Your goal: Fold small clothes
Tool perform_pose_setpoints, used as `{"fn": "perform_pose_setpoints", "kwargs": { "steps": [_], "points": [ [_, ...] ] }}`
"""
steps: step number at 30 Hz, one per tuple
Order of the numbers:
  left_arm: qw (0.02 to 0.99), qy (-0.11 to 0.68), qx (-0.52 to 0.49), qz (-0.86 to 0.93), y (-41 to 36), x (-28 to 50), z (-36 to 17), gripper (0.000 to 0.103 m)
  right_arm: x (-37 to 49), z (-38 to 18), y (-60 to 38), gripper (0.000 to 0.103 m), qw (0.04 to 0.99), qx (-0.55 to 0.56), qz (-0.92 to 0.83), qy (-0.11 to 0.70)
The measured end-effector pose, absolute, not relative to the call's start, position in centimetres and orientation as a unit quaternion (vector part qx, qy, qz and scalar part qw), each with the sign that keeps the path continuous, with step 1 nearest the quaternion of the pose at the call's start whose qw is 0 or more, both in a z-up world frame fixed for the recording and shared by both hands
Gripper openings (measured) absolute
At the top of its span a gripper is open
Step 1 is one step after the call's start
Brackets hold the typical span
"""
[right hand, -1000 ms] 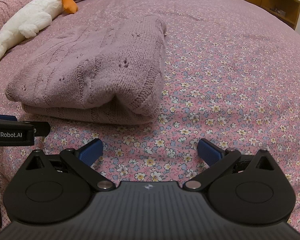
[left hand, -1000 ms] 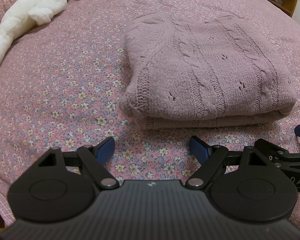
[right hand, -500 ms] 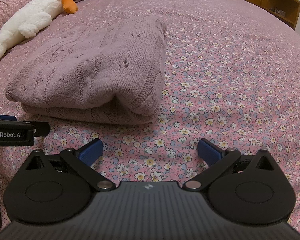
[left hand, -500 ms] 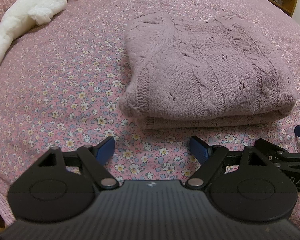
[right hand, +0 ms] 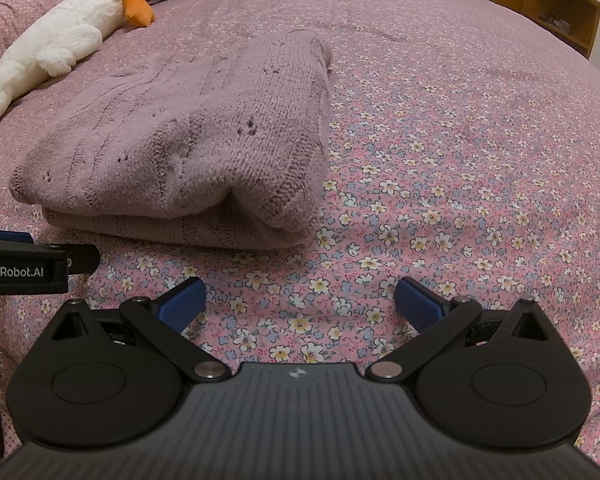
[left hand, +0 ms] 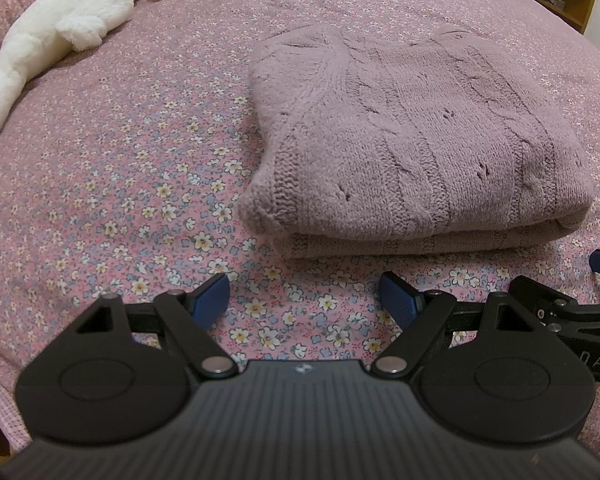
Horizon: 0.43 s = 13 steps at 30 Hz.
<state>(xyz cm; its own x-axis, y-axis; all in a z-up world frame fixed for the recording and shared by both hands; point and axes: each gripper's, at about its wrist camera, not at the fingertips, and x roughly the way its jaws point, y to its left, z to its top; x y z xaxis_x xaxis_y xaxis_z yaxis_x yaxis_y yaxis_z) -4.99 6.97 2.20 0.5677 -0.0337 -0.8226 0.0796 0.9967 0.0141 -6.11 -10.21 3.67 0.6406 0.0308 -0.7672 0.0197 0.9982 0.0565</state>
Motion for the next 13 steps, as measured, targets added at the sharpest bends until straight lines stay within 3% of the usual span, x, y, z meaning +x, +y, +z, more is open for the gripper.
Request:
{"fn": "perform_pose_setpoints", "kwargs": {
  "steps": [13],
  "points": [
    [0.885,0.464,0.026,-0.031,6.87,-5.04,2.19,0.083,-6.06,3.62,-10.11,0.103,0.905,0.03,0.002,0.424]
  ]
}}
